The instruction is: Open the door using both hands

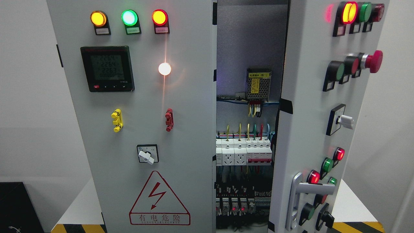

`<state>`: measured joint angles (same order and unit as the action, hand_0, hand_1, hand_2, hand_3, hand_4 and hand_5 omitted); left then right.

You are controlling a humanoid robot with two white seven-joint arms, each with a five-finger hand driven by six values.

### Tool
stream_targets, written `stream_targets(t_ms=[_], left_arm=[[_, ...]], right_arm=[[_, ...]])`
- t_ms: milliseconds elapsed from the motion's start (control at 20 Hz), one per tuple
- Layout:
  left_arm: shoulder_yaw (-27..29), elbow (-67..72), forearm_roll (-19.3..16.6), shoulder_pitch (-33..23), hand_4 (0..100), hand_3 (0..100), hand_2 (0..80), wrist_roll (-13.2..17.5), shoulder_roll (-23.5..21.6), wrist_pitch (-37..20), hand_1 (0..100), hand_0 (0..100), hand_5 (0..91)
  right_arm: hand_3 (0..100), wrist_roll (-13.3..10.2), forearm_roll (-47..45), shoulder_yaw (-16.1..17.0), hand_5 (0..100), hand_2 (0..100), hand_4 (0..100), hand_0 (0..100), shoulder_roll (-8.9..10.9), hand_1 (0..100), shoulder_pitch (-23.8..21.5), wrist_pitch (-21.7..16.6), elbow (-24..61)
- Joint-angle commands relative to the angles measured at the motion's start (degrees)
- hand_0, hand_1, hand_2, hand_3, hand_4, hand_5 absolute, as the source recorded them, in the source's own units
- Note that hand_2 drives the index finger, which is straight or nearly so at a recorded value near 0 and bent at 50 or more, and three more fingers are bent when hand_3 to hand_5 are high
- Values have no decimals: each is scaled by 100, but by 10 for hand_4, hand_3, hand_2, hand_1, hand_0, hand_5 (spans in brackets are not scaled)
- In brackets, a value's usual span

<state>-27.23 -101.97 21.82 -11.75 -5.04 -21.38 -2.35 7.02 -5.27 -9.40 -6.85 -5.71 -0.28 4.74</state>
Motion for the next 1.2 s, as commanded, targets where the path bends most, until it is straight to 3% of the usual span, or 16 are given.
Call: stream_targets(t_ms=[0, 351, 601, 952, 1152], left_arm=[[-257, -1405, 877, 839, 0, 0, 0, -24, -419, -29, 0, 0, 0], [-529, -1414, 1992, 2105, 0, 0, 0, -24, -603, -38, 0, 0, 0], [-1038, -1414, 2151, 2904, 0, 0, 0, -15, -902, -38, 0, 0, 0], [-1434, -1405, 2862, 4074, 0, 0, 0, -24, -929, -20, 0, 0, 0], [-1566, -1396, 3503, 4767, 0, 0, 0, -24, -981, 76, 0, 0, 0]], right_arm=[[0, 1, 0, 0, 0, 0, 0, 191, 0, 0, 0, 2, 0], [0, 1, 0, 0, 0, 0, 0, 191, 0, 0, 0, 2, 0], [0, 1, 0, 0, 0, 0, 0, 191, 0, 0, 0, 2, 0], [0, 1, 0, 0, 0, 0, 0, 191, 0, 0, 0, 2, 0], [0, 1, 0, 0, 0, 0, 0, 191, 0, 0, 0, 2, 0]])
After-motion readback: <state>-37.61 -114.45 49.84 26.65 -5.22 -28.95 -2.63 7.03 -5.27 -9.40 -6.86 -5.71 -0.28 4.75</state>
